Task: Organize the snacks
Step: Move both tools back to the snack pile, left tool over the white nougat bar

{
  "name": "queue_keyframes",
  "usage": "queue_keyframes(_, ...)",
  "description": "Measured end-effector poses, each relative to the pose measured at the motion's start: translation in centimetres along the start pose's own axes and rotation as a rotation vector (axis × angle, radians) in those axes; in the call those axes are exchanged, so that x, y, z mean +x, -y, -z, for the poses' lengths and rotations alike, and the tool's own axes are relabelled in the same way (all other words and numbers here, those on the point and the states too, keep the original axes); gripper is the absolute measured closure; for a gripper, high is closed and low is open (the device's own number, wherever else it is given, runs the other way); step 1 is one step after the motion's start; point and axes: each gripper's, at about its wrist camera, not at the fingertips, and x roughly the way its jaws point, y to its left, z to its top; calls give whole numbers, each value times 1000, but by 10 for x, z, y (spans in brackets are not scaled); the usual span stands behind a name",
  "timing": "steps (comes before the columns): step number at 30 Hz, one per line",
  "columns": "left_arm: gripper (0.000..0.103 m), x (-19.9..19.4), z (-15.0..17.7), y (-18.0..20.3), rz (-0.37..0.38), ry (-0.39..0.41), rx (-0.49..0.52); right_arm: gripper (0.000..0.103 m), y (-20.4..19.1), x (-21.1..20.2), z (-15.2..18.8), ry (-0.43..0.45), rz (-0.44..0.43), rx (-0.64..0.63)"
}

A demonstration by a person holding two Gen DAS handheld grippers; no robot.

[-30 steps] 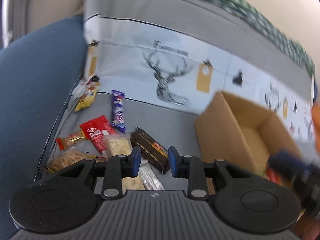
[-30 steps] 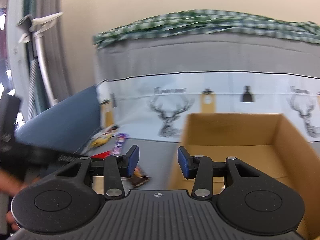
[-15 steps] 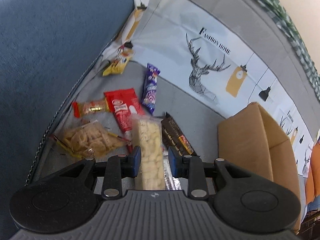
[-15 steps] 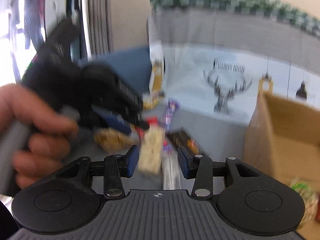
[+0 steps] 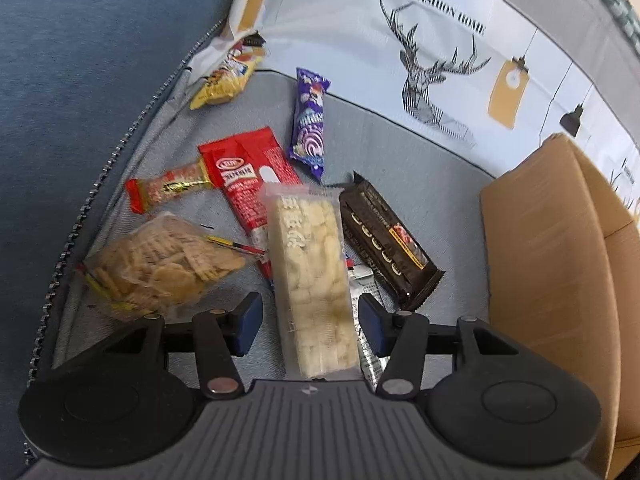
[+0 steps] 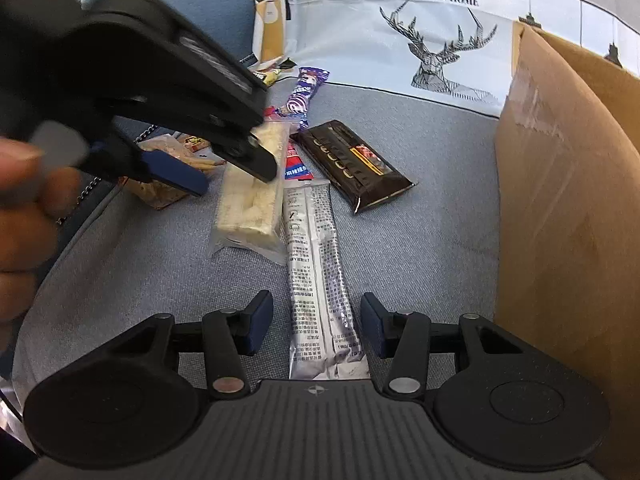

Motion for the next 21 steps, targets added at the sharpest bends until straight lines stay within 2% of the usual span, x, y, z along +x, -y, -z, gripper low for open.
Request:
queue_keyframes(5,45,7,-1,6,-23,-11,9,55,-1,-3,2,-4,3,-23)
queue_keyframes(12,45,9,0,7,-36,-18,9,67,-1,-5,2,-1,3,-25)
queue_keyframes(15,45,10,0,7,-38,-20,12,68,-1,-3,0,0,4,-32)
queue_keyframes(18,46,13,1,8,-49,-35,24,75,-2,-5,0,9,1,-35)
queue_keyframes(19,51,14,2,8,-53,-42,36,78,-1,-7,0,19,-1,-30)
queue_keyframes(20,60,14,3,8,-55,-46,46,78,-1,-9,0,32,-2,-28)
queue_keyframes(21,60,13,4,8,-62,-44,53,78,-1,-12,0,44,-1,-31)
